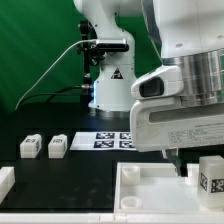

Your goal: Assemble one leg

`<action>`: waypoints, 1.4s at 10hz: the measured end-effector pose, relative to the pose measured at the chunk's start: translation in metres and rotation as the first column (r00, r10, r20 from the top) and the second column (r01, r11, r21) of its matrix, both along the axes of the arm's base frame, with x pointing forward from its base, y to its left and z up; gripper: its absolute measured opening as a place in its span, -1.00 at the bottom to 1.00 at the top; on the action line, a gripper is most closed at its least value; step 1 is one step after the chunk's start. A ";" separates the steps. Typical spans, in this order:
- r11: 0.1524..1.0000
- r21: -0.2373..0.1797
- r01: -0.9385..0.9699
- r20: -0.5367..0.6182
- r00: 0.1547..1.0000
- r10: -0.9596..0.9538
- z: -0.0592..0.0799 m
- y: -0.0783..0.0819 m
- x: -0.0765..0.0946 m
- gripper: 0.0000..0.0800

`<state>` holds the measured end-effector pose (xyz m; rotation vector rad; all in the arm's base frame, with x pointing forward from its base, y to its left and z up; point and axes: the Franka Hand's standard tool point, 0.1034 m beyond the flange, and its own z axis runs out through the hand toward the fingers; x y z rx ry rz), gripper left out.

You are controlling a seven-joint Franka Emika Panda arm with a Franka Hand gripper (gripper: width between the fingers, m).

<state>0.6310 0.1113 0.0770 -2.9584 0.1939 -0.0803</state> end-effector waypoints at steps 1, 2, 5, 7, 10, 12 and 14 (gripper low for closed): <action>0.974 -0.067 -0.214 0.008 0.977 0.215 -0.001 -0.002 0.000 0.62; 0.956 -0.091 -0.279 0.016 0.959 0.281 -0.001 -0.001 0.001 0.62; 0.998 -0.064 -0.010 -0.010 1.000 0.009 -0.001 0.000 0.001 -0.03; 0.945 -0.038 0.325 -0.052 0.944 -0.326 -0.001 0.001 0.002 -0.27; 0.407 -0.055 0.912 -0.197 0.390 -0.900 -0.003 -0.001 0.000 -0.27; 0.038 -0.108 0.993 -0.255 0.010 -0.967 -0.004 0.003 0.000 -0.27; 0.076 -0.101 0.992 -0.252 0.048 -0.967 -0.004 0.003 0.000 -0.27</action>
Offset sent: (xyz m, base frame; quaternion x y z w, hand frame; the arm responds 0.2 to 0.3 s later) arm 0.0000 0.0000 0.0000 0.0000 0.0000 0.1790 0.9838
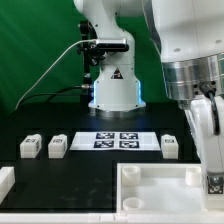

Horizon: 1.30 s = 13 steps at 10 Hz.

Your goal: Assemble one leg

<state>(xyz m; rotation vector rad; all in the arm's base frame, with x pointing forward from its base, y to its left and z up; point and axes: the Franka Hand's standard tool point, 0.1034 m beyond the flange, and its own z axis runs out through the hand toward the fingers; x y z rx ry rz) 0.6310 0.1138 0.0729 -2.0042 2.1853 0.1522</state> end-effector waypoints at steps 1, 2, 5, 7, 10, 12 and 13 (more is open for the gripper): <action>0.997 -0.005 -0.081 0.015 0.997 0.081 0.000 0.001 0.000 0.01; 0.917 -0.038 -0.397 0.069 0.914 0.399 0.001 0.003 0.000 0.35; 0.579 -0.110 -0.808 0.111 0.569 0.815 -0.002 0.001 0.002 0.61; 0.210 -0.150 -0.966 0.074 0.201 0.977 -0.003 -0.003 -0.001 0.62; 0.109 -0.157 -0.982 0.048 0.103 0.994 -0.003 -0.003 0.005 0.34; 0.273 -0.139 -0.952 0.044 0.270 0.962 -0.003 -0.001 0.004 -0.13; 0.393 -0.126 -0.911 0.037 0.392 0.919 -0.003 -0.001 0.004 -0.27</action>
Offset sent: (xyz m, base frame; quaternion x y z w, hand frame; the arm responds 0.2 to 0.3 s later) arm 0.0000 0.0000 0.0000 0.0000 0.0000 -0.2667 0.9638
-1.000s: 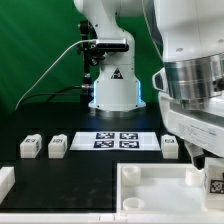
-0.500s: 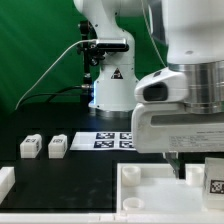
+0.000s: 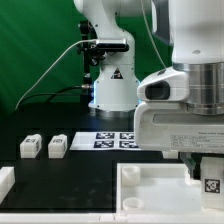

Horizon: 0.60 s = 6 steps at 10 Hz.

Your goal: Assemble one leg

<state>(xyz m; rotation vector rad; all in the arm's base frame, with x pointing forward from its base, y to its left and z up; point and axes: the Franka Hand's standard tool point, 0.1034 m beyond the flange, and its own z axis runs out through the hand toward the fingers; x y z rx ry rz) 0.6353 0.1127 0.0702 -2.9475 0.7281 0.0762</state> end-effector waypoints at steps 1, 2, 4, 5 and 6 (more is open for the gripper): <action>0.993 -0.002 0.114 -0.012 0.993 -0.114 0.000 0.000 0.000 -0.27; 0.952 -0.015 0.305 -0.035 0.952 -0.305 0.001 0.000 0.000 -0.27; 0.762 -0.078 0.643 -0.034 0.762 -0.646 0.000 0.003 -0.001 -0.27; 0.542 -0.089 0.836 -0.037 0.541 -0.840 -0.001 0.003 -0.001 -0.27; 0.330 -0.092 0.939 -0.067 0.325 -0.943 -0.001 0.001 -0.001 -0.27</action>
Offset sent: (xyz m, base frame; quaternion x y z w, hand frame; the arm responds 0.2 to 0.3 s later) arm 0.0007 -0.0095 -0.0039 -0.0574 0.0913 0.4965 0.8613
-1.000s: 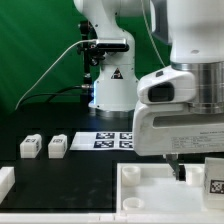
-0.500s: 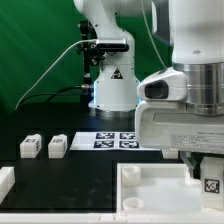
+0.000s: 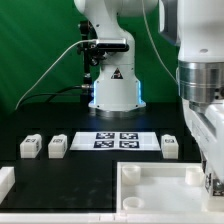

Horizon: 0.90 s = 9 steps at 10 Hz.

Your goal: Assemble one leg

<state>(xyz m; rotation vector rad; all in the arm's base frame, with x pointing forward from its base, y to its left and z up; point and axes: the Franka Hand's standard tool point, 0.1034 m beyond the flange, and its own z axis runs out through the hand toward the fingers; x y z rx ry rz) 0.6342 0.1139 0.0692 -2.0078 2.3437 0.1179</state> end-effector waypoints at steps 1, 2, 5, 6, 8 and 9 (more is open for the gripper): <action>0.998 -0.002 0.056 -0.005 0.998 -0.056 0.000 0.000 0.000 -0.27; 0.998 -0.003 0.056 -0.006 0.998 -0.056 0.000 0.000 0.000 -0.04; 0.984 -0.011 -0.178 0.040 0.983 0.179 -0.004 0.010 -0.005 0.58; 0.887 -0.050 -0.458 0.083 0.883 0.461 -0.002 0.015 -0.002 0.58; 0.744 -0.071 -0.665 0.091 0.738 0.668 -0.002 0.019 -0.005 0.62; 0.661 -0.081 -0.746 0.091 0.655 0.750 -0.003 0.017 -0.005 0.62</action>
Offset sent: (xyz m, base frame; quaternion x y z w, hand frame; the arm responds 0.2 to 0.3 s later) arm -0.0257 0.0157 -0.0047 0.0335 -0.0322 -0.1247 0.9911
